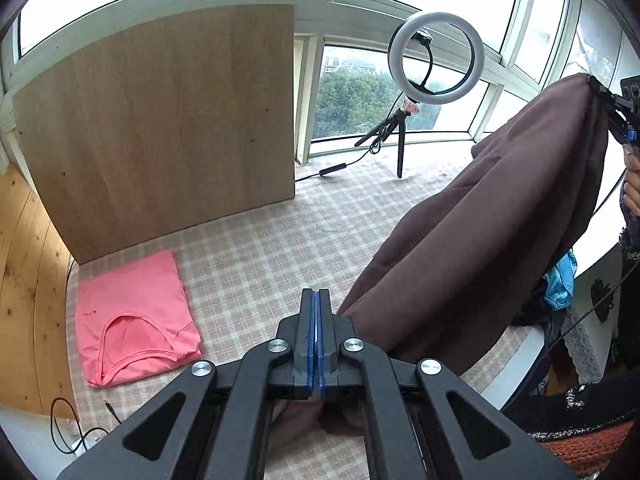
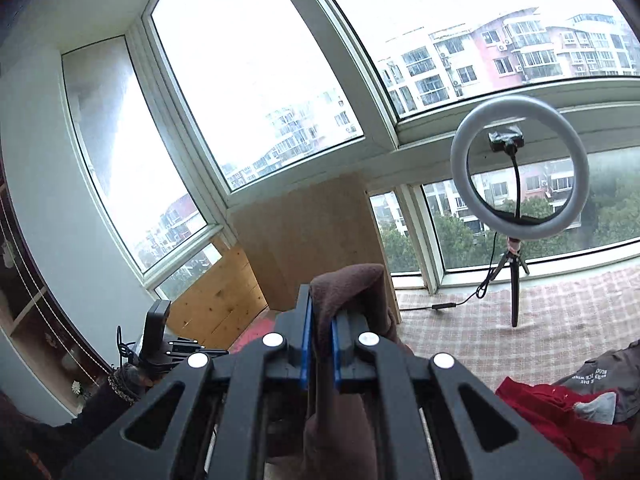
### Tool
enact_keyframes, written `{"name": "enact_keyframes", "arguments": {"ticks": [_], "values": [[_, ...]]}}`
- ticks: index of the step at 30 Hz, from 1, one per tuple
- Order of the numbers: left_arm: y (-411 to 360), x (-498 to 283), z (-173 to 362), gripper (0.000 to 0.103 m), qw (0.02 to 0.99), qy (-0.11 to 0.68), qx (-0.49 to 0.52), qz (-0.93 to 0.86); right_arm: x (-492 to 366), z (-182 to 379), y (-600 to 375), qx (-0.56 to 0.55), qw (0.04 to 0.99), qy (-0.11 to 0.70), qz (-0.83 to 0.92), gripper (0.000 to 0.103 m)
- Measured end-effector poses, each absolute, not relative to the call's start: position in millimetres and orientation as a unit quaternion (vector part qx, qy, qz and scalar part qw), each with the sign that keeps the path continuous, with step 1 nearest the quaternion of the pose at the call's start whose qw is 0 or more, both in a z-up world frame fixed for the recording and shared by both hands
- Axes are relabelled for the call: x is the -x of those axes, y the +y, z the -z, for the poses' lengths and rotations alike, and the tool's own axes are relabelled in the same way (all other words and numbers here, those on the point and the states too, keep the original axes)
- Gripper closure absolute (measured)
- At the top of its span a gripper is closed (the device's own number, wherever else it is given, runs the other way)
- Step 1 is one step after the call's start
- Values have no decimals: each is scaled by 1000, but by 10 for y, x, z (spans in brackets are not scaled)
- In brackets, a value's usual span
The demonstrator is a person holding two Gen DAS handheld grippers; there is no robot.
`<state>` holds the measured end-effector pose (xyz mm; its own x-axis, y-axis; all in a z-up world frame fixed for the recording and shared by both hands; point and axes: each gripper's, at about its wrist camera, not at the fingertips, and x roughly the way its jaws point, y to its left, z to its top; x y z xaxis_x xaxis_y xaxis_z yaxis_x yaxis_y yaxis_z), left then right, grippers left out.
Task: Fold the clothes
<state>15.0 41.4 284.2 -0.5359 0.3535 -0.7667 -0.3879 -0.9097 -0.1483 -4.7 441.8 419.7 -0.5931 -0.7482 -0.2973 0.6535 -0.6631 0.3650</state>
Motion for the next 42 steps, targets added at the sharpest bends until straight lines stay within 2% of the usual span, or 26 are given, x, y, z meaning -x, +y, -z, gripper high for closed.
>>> {"name": "enact_keyframes", "arguments": {"ticks": [3,6,10,15,19,21,22,25,26,29,31,33,36,37,38,39,40,42], "values": [[291,-175,-2900,98,209,9,418,-884,-254,-4735,4395,-177,391,-69,901,96],[89,-231,-2790,98,202,-5,420,-885,-315,-4788,3986,-207,389,-17,898,96],[-317,-393,-2546,98,183,-31,433,-882,-181,-4076,3077,-320,419,24,849,95],[-893,-533,-2153,100,155,-54,467,-869,-275,-2670,1478,-496,493,50,713,92],[-1016,-599,-1750,100,160,-52,511,-843,-349,-2139,1127,-557,491,52,668,91],[-959,-615,-1587,100,179,-54,524,-831,-304,-2110,1385,-552,487,36,676,86],[-911,-607,-1514,100,191,-56,530,-824,-261,-2115,1573,-542,471,30,695,81],[-686,-517,-1365,100,221,-41,540,-811,-71,-1963,2210,-526,354,66,770,42],[-607,-478,-1335,100,233,-42,543,-806,-3,-1818,2412,-532,304,85,786,42],[-387,-328,-1256,98,258,-37,548,-795,223,-1254,2931,-552,180,136,803,42],[-265,-242,-1210,98,264,-30,552,-790,387,-933,3300,-573,128,118,801,42],[-178,-163,-1182,98,269,-26,557,-786,527,-733,3549,-578,98,90,805,42],[-102,-64,-1151,98,268,-21,562,-782,614,-543,3599,-588,116,60,798,42],[-89,-34,-1139,98,267,-21,564,-781,594,-472,3545,-592,126,57,794,48],[-77,-11,-1127,98,266,-17,565,-781,537,-469,3486,-587,131,68,796,72],[-65,9,-1116,98,263,-10,565,-782,458,-504,3423,-574,132,86,803,83],[-55,29,-1104,98,261,-4,566,-782,379,-540,3361,-562,133,104,810,89],[-42,75,-1078,96,266,-1,568,-779,158,-671,3343,-562,157,98,806,91]]}}
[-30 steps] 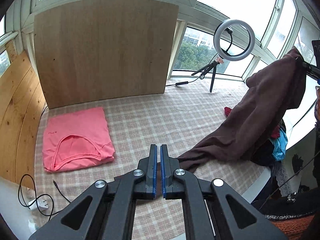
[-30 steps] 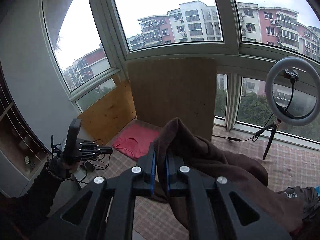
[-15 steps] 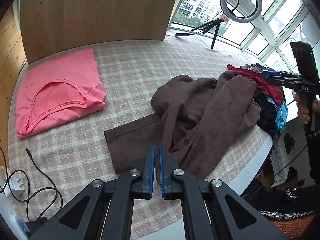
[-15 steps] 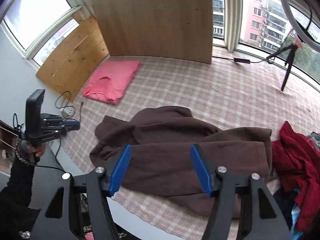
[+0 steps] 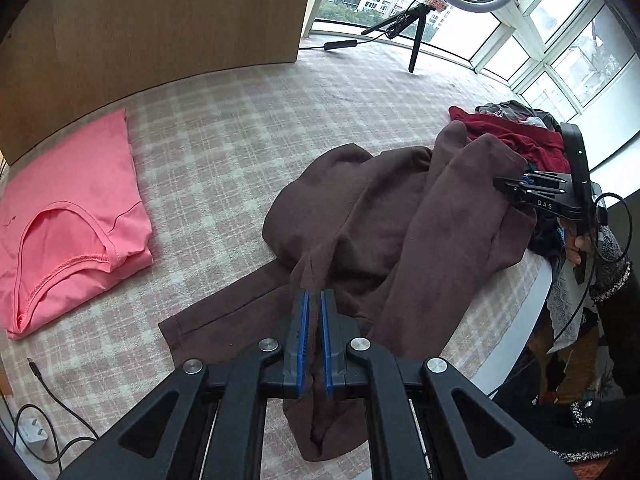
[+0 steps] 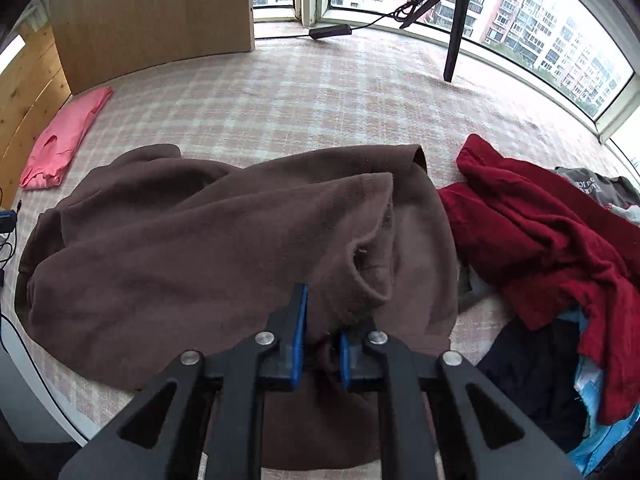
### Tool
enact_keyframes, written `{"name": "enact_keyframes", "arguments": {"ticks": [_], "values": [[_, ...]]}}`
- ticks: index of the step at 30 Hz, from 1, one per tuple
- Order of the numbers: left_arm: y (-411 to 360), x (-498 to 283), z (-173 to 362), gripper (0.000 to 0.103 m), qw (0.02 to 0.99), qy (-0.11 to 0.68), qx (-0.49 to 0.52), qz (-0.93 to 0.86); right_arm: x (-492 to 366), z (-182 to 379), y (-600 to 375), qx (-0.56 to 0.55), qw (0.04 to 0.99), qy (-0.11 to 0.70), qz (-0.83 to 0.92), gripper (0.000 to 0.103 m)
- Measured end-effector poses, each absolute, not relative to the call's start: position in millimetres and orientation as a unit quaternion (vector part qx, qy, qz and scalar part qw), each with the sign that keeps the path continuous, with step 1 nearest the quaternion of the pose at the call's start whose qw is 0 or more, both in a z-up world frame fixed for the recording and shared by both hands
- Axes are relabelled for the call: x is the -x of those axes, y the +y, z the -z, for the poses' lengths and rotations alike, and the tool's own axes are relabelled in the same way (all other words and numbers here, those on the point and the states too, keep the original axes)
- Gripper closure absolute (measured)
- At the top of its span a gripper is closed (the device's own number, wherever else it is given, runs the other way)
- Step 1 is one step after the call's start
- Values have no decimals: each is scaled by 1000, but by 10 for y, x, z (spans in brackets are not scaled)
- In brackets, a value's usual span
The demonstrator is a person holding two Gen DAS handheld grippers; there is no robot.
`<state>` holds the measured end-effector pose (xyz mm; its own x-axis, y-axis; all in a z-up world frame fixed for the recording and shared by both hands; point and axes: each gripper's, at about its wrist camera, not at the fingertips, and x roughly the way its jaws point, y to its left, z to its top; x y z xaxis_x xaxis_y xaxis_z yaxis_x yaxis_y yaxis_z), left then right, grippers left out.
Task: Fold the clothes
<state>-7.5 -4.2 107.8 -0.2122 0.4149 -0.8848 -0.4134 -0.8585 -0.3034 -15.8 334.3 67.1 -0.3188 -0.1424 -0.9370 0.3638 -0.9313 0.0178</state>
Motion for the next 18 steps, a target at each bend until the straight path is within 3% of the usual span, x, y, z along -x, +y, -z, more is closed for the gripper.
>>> {"name": "enact_keyframes", "arguments": {"ticks": [4,6,9,10,12,13,14,18], "values": [[17,160,-955,85,271,7,582,-766,-311,-958,3357,-572,216,68,789,92],[62,155,-886,84,284,10,592,-754,-546,-1102,3364,-576,244,52,779,92],[148,93,-759,69,289,40,600,-745,-898,-1318,3374,-580,287,29,762,92],[175,74,-708,68,288,50,603,-743,-1016,-1390,3378,-581,301,21,756,92],[221,40,-632,74,282,69,602,-743,-1254,-1448,3334,-596,331,19,731,90],[242,23,-600,93,279,78,601,-745,-1356,-1396,3265,-614,338,37,712,89],[254,11,-581,99,274,86,598,-748,-1436,-1360,3210,-630,336,60,697,89],[160,-31,-647,99,265,79,580,-767,-1369,-1549,3426,-627,321,93,704,88]]}}
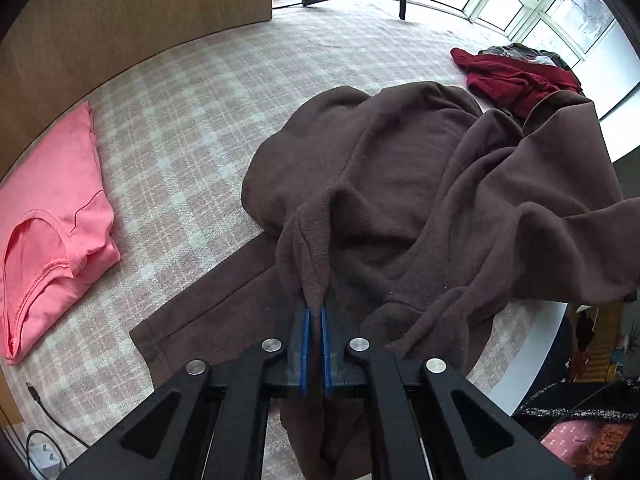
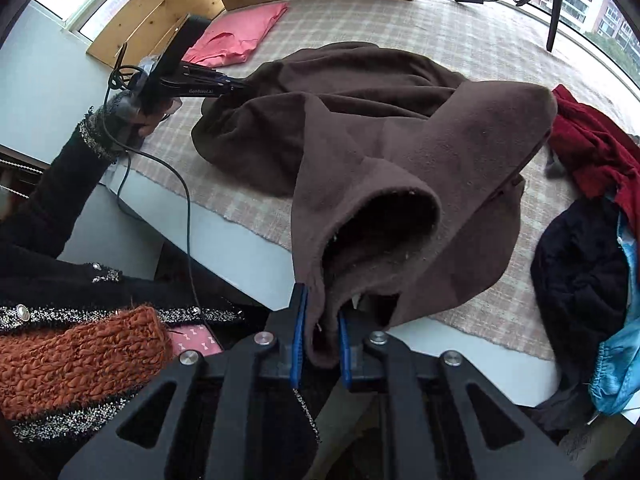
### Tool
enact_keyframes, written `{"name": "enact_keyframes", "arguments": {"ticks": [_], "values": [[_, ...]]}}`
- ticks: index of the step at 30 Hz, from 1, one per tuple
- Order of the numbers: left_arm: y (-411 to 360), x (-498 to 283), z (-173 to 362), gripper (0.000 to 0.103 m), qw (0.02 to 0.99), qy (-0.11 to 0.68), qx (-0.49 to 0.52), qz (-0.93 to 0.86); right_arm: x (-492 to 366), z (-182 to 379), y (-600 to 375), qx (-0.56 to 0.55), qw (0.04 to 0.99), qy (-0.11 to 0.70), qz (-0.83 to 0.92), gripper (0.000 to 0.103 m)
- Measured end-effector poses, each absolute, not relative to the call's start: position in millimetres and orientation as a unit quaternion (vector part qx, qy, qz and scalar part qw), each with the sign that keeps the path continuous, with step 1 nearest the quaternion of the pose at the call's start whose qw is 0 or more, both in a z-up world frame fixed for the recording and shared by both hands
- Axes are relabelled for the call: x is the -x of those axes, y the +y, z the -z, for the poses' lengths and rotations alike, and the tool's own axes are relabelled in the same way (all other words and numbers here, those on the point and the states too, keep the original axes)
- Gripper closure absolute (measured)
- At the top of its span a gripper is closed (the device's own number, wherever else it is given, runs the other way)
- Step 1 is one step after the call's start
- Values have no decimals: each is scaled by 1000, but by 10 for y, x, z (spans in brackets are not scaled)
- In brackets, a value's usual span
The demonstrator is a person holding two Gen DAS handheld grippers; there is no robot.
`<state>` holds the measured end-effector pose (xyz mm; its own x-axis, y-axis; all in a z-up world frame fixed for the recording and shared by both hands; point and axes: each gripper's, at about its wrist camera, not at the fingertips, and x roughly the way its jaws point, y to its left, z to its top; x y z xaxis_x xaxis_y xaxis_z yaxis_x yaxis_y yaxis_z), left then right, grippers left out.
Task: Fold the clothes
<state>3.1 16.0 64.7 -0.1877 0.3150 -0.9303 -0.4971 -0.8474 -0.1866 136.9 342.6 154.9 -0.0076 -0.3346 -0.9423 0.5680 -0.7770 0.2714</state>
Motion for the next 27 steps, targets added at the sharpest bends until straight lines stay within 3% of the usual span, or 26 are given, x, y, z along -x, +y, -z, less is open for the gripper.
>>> {"name": "enact_keyframes", "arguments": {"ticks": [5,7,11,14,17,24,27], "values": [[-19,-101,-701,99,239,49,573,-783,-1004,-2021,3945,-584,302,94,748,65],[-40,-120,-718,99,228,40,574,-786,-745,-2178,4044,-553,294,101,773,60],[-26,-187,-808,99,201,39,569,-797,74,-2051,3767,-505,300,164,793,48],[-17,-247,-869,99,180,29,565,-805,732,-1491,3350,-519,302,221,768,48],[5,-257,-869,99,159,24,568,-807,1234,-826,3058,-568,328,230,719,48],[55,-282,-901,99,114,13,569,-814,1390,-47,2725,-589,407,253,651,50],[58,-308,-1152,99,123,22,543,-830,1312,-65,2748,-580,420,228,659,87]]}}
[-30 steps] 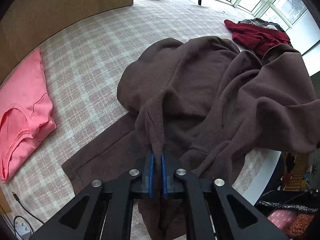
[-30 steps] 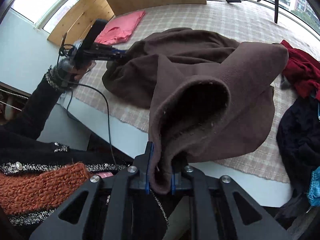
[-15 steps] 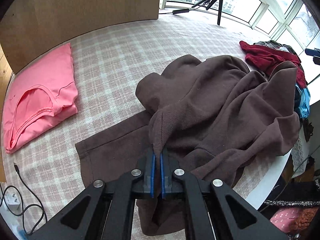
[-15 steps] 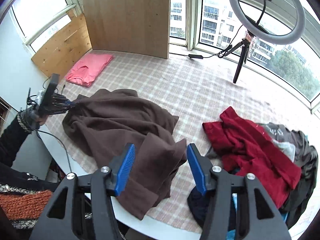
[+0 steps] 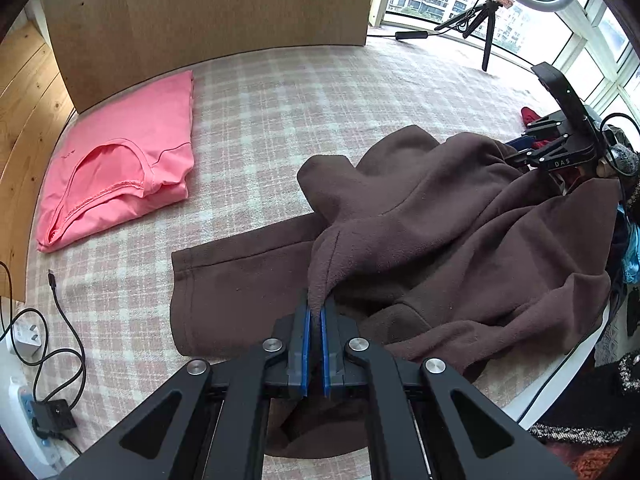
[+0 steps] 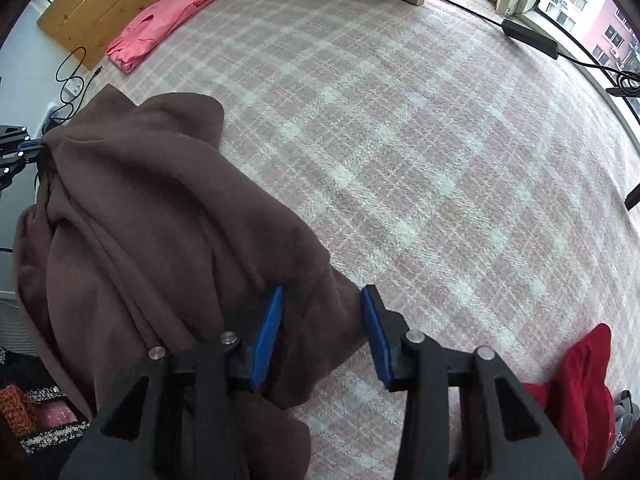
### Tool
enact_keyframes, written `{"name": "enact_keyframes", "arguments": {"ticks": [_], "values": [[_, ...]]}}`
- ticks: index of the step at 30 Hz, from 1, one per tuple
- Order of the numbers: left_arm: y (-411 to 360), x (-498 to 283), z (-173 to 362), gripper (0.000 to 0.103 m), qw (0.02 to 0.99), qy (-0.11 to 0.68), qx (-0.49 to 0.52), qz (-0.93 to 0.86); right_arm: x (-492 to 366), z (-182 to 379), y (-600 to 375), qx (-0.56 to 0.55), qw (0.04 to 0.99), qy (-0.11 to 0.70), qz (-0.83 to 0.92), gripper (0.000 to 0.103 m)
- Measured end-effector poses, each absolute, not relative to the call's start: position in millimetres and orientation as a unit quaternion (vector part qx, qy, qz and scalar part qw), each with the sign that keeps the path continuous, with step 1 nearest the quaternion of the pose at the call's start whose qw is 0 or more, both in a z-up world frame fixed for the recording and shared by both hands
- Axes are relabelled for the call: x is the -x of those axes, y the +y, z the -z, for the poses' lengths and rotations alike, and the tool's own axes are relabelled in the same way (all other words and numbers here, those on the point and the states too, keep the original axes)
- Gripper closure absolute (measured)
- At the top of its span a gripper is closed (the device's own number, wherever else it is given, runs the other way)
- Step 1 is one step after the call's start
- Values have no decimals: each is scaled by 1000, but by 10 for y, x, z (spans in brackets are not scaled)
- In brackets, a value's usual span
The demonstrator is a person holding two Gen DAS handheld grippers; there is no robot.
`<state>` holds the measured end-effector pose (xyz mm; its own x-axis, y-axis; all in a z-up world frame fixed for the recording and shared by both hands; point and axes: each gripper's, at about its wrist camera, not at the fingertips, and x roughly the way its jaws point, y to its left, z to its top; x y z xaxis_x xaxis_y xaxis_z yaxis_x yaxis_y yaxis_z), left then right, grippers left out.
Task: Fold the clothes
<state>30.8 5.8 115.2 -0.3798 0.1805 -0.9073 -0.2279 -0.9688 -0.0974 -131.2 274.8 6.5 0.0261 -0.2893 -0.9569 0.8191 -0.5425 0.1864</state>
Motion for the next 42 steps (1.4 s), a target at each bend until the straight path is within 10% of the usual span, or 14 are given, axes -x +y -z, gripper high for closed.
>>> {"name": "enact_keyframes", "arguments": {"ticks": [12,26,36,42], "values": [[57,-433,-2206,100,158,58,429,-887,426,-1879,3344,-434,373,89,815,96],[-336,-1353,-4824,100,215,120,185,-951,-1529,-4631,3913,-141,251,42,957,96],[-335,-1419,-5026,99,212,171,175,-946,-1841,-4763,3838,-91,213,82,969,96],[-152,-575,-3886,97,229,141,300,-915,-927,-3847,3697,-181,199,110,957,96]]}}
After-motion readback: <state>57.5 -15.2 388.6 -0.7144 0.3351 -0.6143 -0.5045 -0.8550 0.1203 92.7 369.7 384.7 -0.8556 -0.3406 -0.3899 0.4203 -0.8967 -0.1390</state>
